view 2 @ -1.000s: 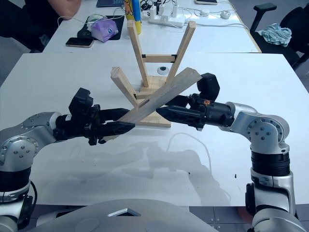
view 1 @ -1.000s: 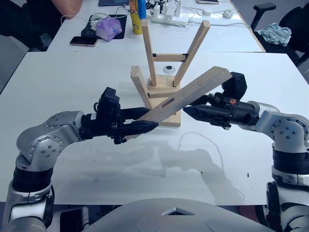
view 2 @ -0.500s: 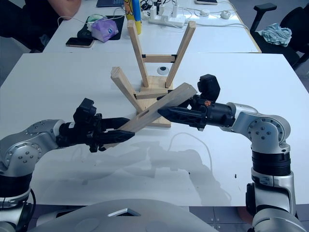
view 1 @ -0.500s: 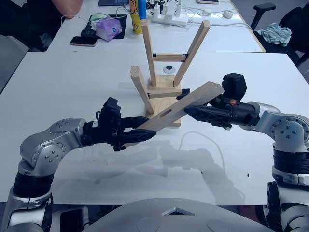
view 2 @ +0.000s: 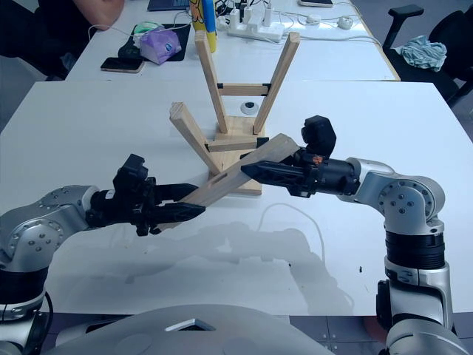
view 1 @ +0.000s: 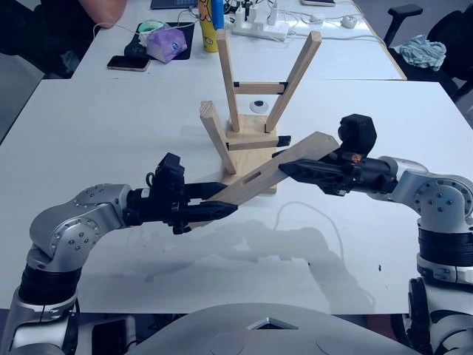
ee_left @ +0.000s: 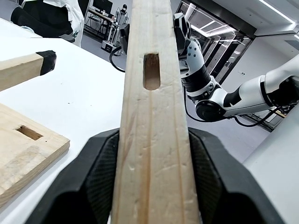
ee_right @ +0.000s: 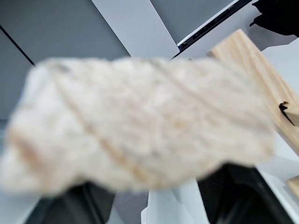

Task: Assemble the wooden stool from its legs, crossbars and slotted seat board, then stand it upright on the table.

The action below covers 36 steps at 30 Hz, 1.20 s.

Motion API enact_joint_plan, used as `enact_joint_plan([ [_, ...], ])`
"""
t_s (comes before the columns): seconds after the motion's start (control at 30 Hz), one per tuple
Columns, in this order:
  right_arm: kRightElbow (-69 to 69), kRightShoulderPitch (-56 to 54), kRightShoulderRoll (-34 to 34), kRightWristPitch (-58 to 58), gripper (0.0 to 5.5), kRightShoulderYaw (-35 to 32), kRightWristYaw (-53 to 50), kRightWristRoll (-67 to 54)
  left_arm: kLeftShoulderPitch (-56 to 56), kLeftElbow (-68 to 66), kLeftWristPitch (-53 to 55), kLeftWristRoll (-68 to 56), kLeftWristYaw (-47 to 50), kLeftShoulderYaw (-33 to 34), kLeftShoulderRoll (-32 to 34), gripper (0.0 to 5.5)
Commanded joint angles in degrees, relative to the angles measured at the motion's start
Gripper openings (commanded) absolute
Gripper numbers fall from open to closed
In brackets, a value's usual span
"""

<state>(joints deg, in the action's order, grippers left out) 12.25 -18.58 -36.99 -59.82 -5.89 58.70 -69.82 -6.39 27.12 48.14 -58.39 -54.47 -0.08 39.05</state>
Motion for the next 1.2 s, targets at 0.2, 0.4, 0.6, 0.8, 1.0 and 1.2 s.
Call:
enact_joint_plan([
  [0.2, -0.1, 0.3, -0.4, 1.5, 2.09, 0.6, 1.5, 4.0, 0.6, -1.1, -1.8, 2.8, 2.5, 0.6, -1.8, 2.07],
  [0.4, -1.3, 0.0, -0.2, 2.5, 2.09, 0.5, 2.2, 6.1, 1.0, -0.4, -1.3, 1.3, 4.6, 1.5, -3.7, 3.03],
  [0.6, -1.8, 0.2, -0.4, 2.8, 2.09, 0.8, 3.0, 8.0, 1.6, 0.4, -0.7, -0.9, 5.8, 3.2, -4.3, 3.85],
  [0.8, -3.4, 4.4, -8.7, 5.6, 2.09, 1.2, 8.6, 15.4, 4.6, 1.8, -3.0, 3.1, 8.4, 2.6, -4.2, 4.21],
  [1.0, -15.4, 1.8, -18.5, 8.4, 2.09, -3.8, 15.6, 20.6, 7.4, 4.5, -12.7, 22.6, 9.9, -7.7, -1.7, 4.21],
  [1.2, -25.3, 1.0, -23.4, 16.2, 2.09, -4.3, 17.3, 29.2, 1.9, -4.1, -24.9, 45.4, 15.0, -20.6, -4.8, 4.21],
])
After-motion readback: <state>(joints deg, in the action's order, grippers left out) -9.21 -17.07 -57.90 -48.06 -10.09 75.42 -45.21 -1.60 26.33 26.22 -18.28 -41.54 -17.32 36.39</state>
